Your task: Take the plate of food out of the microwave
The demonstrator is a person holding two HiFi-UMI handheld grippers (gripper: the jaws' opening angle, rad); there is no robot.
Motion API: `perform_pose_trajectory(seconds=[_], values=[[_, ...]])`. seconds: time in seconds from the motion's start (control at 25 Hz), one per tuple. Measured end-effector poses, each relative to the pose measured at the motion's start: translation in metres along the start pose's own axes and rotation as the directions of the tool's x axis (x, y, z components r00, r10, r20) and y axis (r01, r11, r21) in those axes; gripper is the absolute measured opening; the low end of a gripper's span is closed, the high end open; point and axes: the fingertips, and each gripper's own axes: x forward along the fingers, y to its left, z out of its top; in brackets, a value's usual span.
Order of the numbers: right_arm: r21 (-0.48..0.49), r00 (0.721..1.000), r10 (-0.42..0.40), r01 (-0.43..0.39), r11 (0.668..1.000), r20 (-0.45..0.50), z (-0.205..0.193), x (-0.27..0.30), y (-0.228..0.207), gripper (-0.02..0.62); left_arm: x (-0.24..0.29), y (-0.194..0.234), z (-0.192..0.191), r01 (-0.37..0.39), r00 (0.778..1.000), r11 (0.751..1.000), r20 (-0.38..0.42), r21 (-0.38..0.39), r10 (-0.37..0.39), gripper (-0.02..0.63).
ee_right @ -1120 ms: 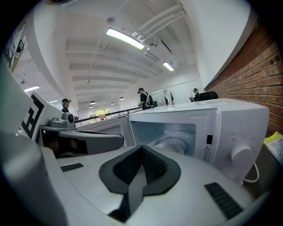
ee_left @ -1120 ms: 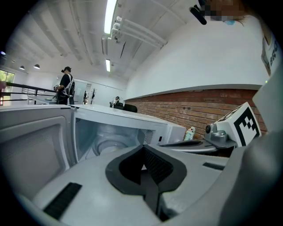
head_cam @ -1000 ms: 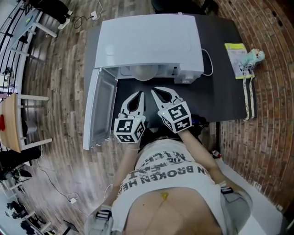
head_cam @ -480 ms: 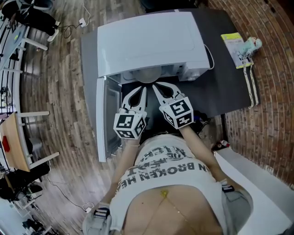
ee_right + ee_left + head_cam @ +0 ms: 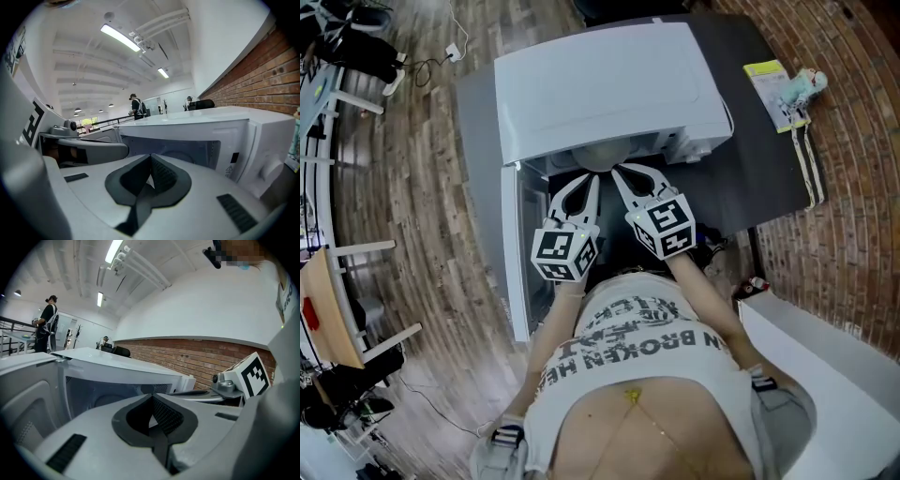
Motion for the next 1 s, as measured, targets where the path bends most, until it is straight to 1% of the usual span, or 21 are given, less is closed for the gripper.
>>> perform_pose_trajectory(seconds=[0.2,0.44,0.8,1.0], values=[[0.017,1.0,-0.021,0.021,1.0,-0.003,-0.004,-0.002,-0.008,0.008,0.003,0.002,-0.002,-0.002,1.0,1.0,0.0,-0.002,0.002,0.006],[0.013,0.999,-0.026,0.026,1.0,-0.022,-0.01,0.0,-0.017,0.008,0.008,0.007,-0.006,-0.022,1.0,1.0,-0.002,-0.012,0.022,0.006],[0.021,0.999,-0.013,0.014,1.0,-0.046,-0.014,0.013,-0.027,0.008,0.019,0.016,-0.012,-0.046,0.999,0.998,-0.019,-0.035,0.045,0.006],[0.034,0.998,-0.005,0.007,0.999,-0.067,-0.02,0.025,-0.03,0.008,0.028,0.025,-0.019,-0.055,0.998,0.997,-0.04,-0.045,0.053,0.006]])
